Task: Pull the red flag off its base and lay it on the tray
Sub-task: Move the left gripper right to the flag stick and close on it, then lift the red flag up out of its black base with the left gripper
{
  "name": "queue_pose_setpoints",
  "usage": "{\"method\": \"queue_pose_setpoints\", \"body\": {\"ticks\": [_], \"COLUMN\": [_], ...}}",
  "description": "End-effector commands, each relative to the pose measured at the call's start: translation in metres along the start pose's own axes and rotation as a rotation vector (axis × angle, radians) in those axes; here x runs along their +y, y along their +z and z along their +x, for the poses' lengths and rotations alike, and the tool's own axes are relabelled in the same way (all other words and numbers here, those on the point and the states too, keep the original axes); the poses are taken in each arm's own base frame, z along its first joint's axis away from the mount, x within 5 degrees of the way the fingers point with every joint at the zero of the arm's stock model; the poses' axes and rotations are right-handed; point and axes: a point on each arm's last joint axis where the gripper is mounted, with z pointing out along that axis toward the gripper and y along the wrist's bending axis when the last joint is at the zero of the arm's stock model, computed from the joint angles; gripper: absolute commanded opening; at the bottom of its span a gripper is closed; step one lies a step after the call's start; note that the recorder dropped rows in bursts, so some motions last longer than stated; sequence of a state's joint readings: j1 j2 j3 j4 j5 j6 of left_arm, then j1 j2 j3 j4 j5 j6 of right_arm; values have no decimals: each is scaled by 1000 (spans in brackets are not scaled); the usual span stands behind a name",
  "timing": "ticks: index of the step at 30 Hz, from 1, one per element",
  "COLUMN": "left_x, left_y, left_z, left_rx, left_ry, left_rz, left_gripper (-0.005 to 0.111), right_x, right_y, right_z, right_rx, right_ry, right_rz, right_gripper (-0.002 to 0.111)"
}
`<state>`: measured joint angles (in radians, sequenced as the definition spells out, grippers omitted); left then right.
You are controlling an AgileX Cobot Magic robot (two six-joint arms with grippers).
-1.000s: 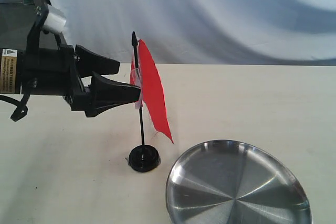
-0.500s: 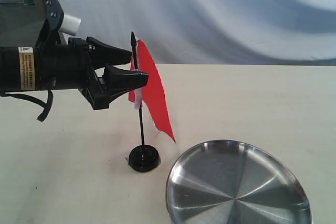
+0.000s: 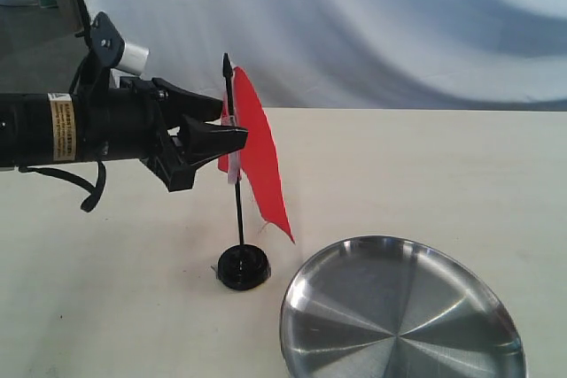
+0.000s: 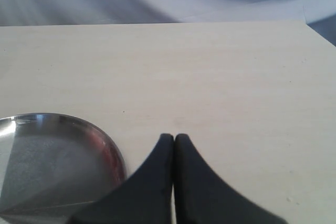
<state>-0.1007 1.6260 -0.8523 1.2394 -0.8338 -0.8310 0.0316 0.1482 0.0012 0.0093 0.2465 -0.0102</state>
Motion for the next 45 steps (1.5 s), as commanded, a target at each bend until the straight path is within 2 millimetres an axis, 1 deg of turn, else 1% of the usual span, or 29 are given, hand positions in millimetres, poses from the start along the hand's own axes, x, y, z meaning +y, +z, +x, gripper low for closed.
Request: {"method": "queue_pose_setpoints", "body": {"ticks": [1, 2, 4, 8, 10, 11, 14, 16, 18, 19, 25, 31, 35, 42, 45], "left_x": [-2, -2, -2, -2, -1, -1, 3, 3, 3, 3, 3, 3, 0, -5, -9], "left_y": [5, 5, 5, 5, 5, 6, 9, 12, 13, 14, 14, 14, 13, 0, -8], "left_z": [0, 1, 1, 1, 1, 2, 7, 11, 14, 15, 16, 15, 6, -34, -51], "left_rx": [-42, -39, -39, -38, -41, -38, -47, -44, -41, -41, -41, -52, -133, -249, -285], "left_ry": [22, 25, 28, 49, 50, 45, 5, -6, -15, -18, -8, 5, 11, 84, 73], "left_rz": [43, 40, 39, 37, 33, 31, 17, 26, 33, 37, 39, 39, 76, 88, 88], "left_gripper": [30, 24, 20, 20, 25, 30, 50, 51, 45, 40, 0, 0, 0, 0, 0], "right_x": [0, 0, 0, 0, 0, 0, 0, 0, 0, 0, 0, 0, 0, 0, 0], "right_y": [0, 0, 0, 0, 0, 0, 0, 0, 0, 0, 0, 0, 0, 0, 0], "right_z": [0, 0, 0, 0, 0, 0, 0, 0, 0, 0, 0, 0, 0, 0, 0], "right_rx": [1, 1, 1, 1, 1, 1, 1, 1, 1, 1, 1, 1, 1, 1, 1], "right_ry": [-5, -5, -5, -5, -5, -5, -5, -5, -5, -5, -5, -5, -5, -5, -5], "right_rz": [3, 3, 3, 3, 3, 3, 3, 3, 3, 3, 3, 3, 3, 3, 3], "right_gripper": [0, 0, 0, 0, 0, 0, 0, 0, 0, 0, 0, 0, 0, 0, 0]}}
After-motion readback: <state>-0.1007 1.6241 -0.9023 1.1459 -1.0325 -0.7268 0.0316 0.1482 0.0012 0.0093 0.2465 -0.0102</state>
